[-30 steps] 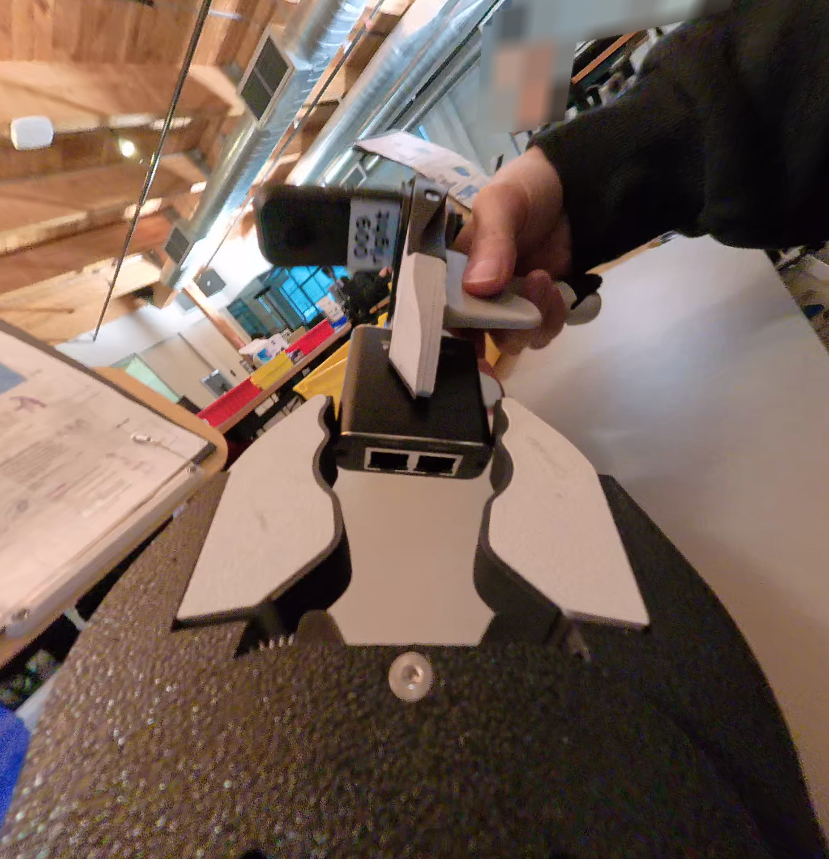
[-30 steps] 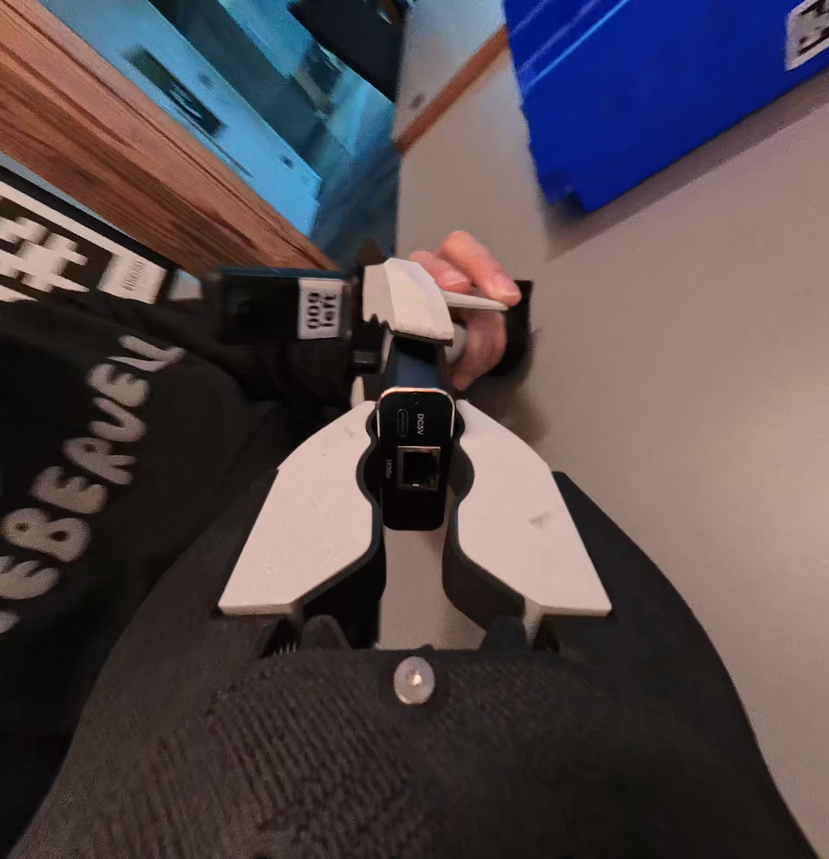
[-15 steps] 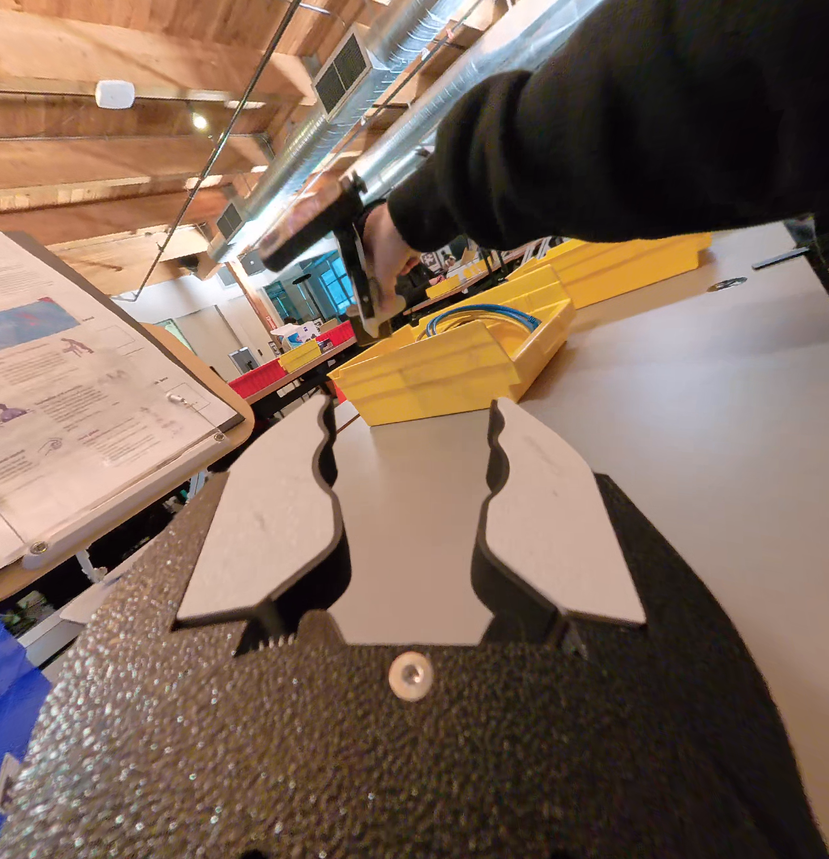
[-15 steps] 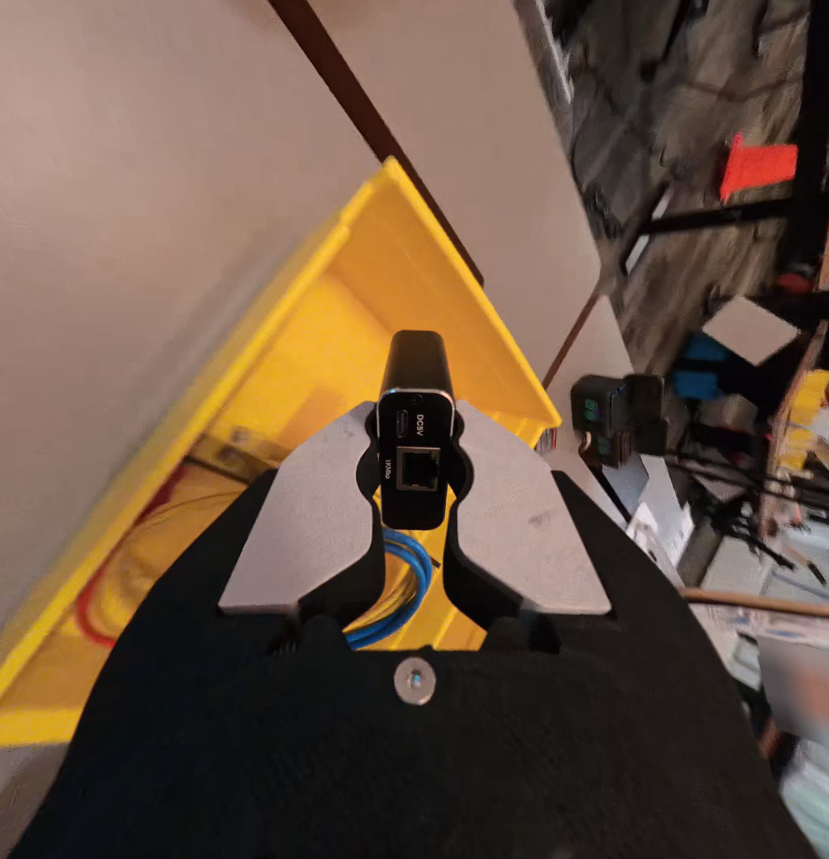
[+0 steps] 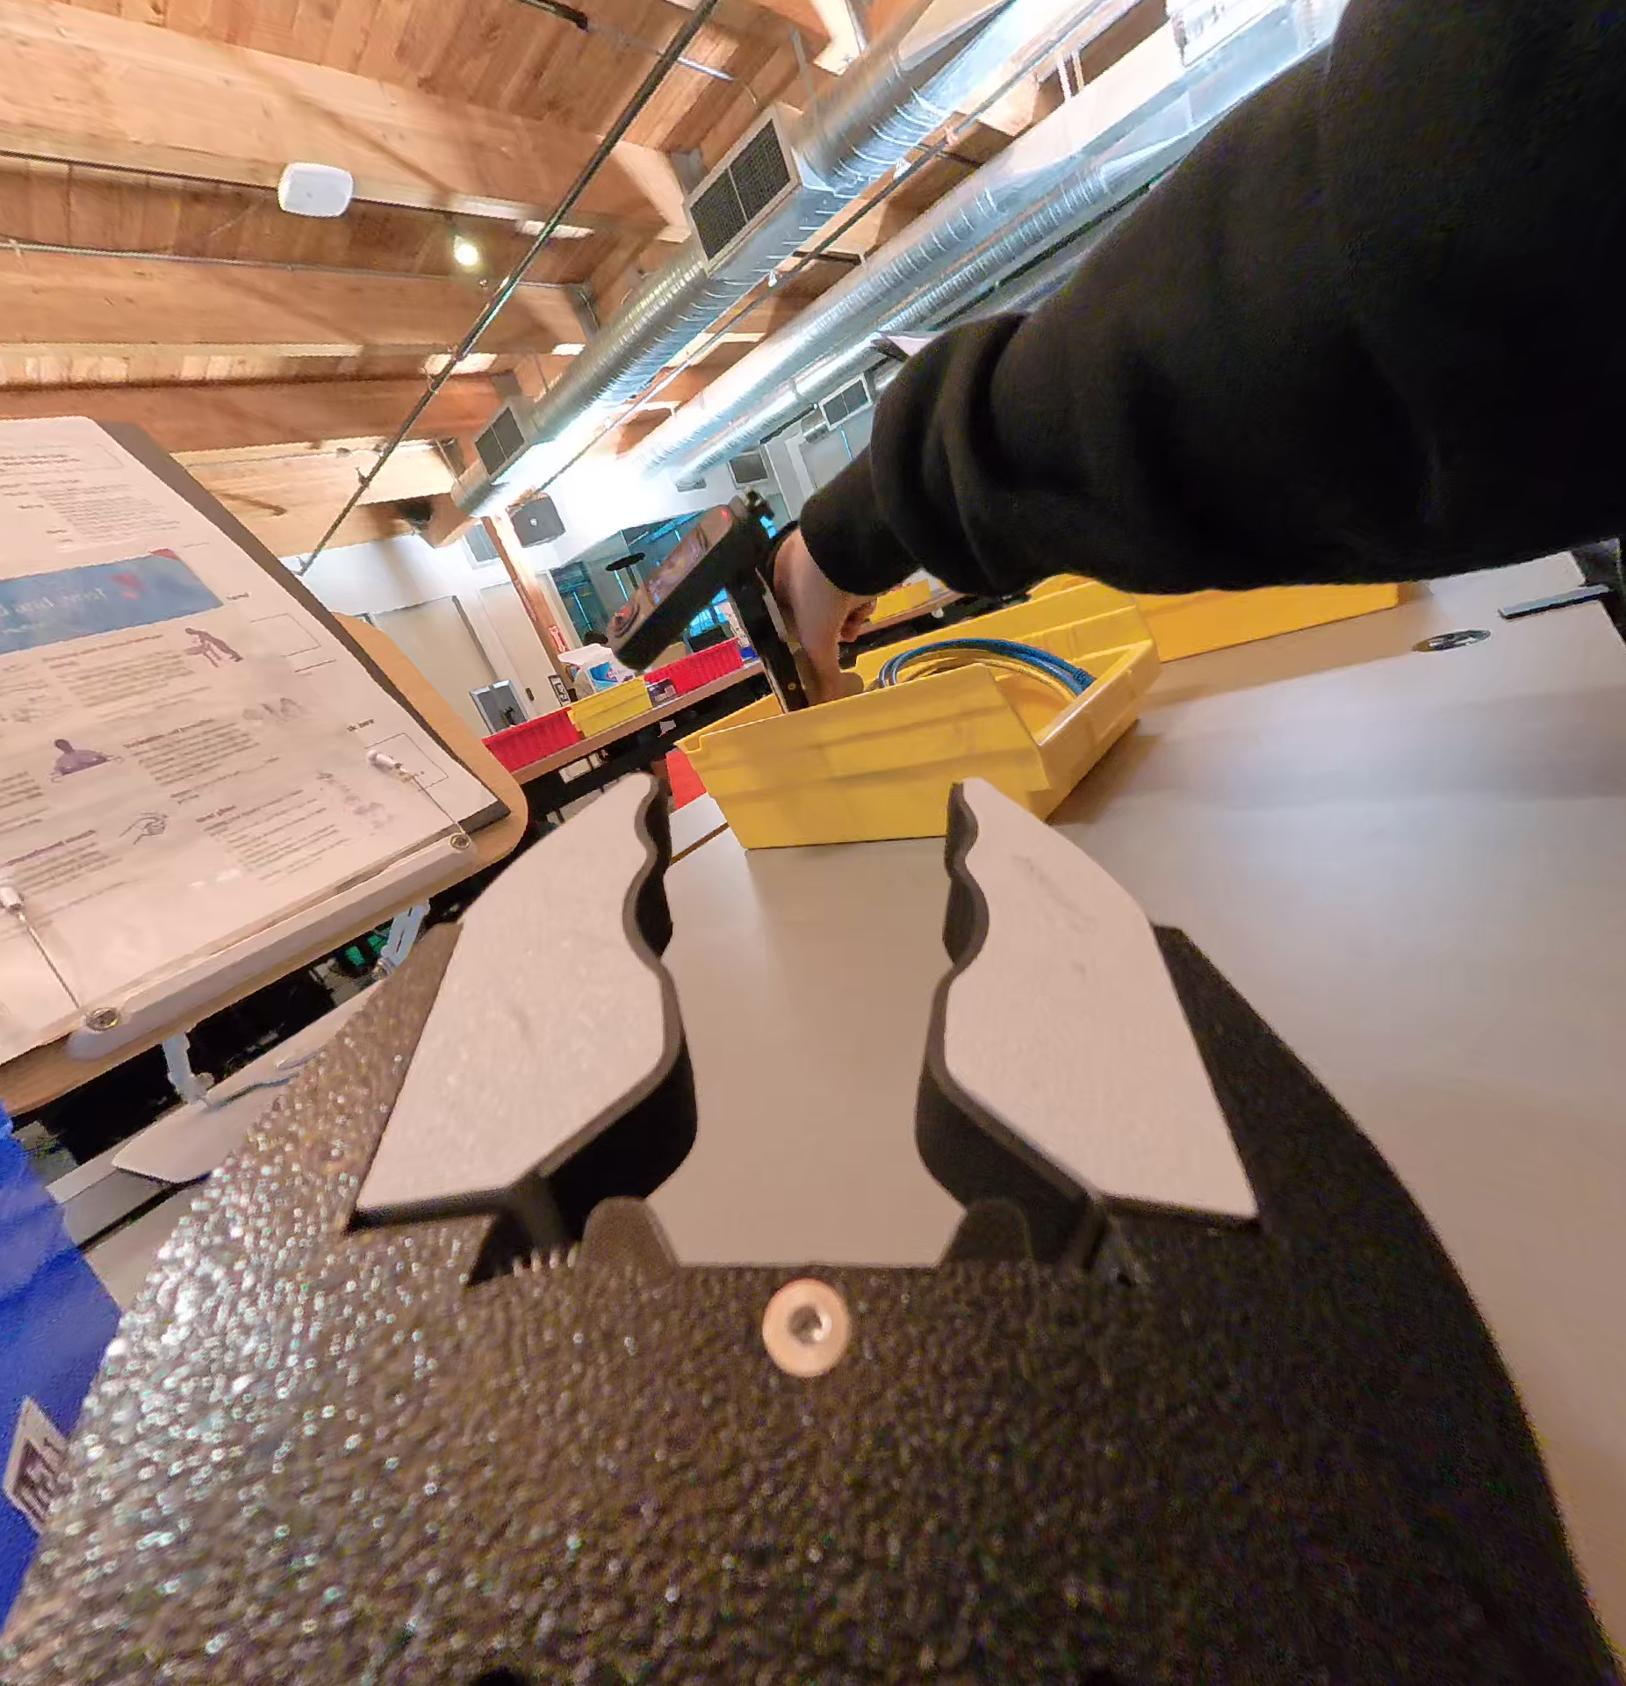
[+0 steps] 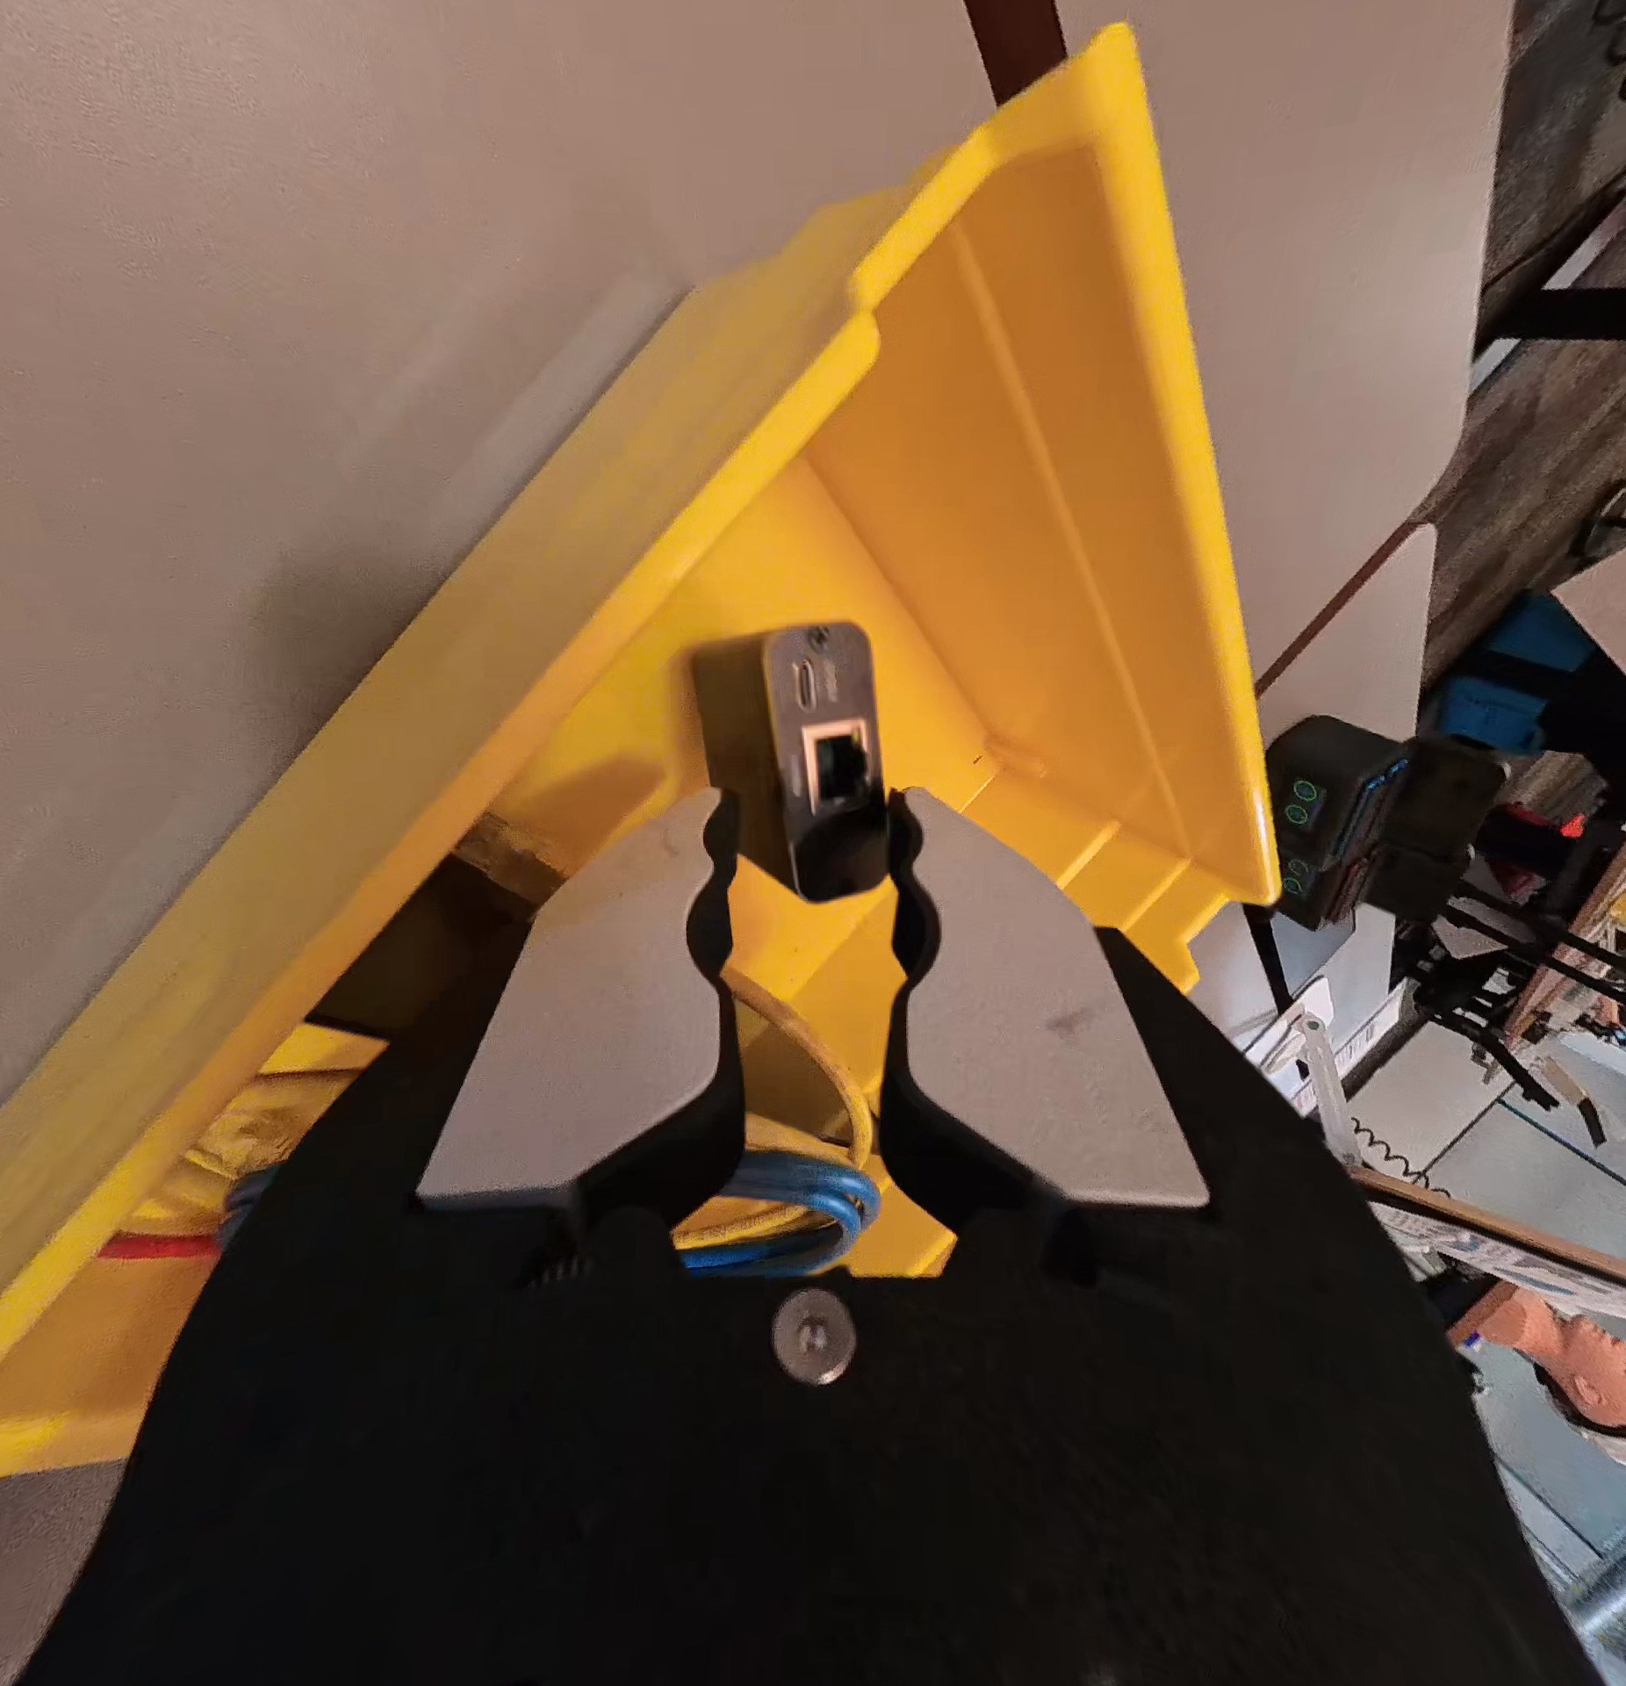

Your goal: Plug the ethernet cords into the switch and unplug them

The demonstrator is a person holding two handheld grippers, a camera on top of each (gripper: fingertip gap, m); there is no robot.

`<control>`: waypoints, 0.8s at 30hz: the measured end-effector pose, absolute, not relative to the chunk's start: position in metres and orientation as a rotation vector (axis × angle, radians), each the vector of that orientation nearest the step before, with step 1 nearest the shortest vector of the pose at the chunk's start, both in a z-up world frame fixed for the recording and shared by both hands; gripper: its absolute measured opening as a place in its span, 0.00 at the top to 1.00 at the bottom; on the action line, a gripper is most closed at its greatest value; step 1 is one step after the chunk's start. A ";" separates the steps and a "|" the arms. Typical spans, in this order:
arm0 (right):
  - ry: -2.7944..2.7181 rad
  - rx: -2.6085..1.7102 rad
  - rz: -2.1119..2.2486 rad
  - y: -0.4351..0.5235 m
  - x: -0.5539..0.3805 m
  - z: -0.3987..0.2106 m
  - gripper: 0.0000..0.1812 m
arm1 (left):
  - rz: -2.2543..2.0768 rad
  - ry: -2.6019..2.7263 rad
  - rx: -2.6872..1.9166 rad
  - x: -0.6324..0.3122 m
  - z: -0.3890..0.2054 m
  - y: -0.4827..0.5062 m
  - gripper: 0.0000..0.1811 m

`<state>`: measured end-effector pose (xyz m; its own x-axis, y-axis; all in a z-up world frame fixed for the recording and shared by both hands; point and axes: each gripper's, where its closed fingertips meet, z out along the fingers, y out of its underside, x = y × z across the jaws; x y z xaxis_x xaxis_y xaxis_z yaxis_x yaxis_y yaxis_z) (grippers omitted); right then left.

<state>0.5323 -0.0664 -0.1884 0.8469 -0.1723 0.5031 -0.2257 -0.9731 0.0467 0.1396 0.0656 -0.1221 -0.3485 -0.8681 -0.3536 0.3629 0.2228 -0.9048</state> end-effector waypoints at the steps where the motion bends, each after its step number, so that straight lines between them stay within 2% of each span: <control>1: -0.318 2.919 0.789 -0.068 0.532 -0.185 0.81 | -1.391 1.383 -0.520 0.139 -0.122 0.065 0.68; 6: -0.414 3.013 0.905 -0.073 0.520 -0.146 0.76 | -1.386 1.385 -0.519 0.140 -0.123 0.065 0.68; 10: -0.713 3.330 0.892 -0.077 0.460 -0.123 0.73 | -1.368 1.397 -0.508 0.140 -0.124 0.063 0.69; 15: -1.024 3.742 0.769 -0.088 0.354 -0.132 0.69 | -1.321 1.417 -0.492 0.141 -0.127 0.060 0.69; 20: -1.121 3.808 0.879 -0.080 0.329 -0.175 0.62 | -1.278 1.412 -0.516 0.145 -0.129 0.062 0.69; 22: -0.914 3.866 0.918 -0.066 0.323 -0.179 0.66 | -1.266 1.400 -0.561 0.147 -0.128 0.070 0.69; 24: -0.930 3.712 1.253 -0.072 0.335 -0.178 0.80 | -1.202 1.389 -0.621 0.149 -0.125 0.086 0.69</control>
